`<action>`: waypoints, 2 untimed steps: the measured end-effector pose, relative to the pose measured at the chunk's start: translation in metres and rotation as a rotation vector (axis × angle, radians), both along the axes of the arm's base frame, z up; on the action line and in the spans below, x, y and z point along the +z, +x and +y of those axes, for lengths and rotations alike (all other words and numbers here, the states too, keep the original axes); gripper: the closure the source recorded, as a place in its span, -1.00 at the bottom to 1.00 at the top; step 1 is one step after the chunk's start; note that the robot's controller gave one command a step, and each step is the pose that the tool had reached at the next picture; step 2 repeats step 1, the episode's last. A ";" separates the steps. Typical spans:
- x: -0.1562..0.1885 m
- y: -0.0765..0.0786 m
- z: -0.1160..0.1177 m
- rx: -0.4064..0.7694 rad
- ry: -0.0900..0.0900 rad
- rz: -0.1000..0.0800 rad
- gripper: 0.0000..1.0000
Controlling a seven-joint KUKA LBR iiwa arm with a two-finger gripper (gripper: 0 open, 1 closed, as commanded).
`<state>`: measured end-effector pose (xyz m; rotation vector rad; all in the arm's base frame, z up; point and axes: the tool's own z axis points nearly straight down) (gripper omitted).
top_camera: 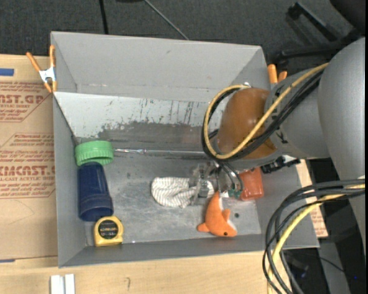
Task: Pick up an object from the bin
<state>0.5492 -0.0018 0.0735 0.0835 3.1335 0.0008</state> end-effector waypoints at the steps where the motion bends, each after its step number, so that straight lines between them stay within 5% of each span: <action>1: 0.166 -0.024 0.008 0.030 0.000 0.001 1.00; 2: 0.166 -0.024 0.008 0.030 0.000 0.001 1.00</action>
Offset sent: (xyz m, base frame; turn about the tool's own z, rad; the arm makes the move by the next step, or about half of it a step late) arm 0.0000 0.0000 0.0000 0.0000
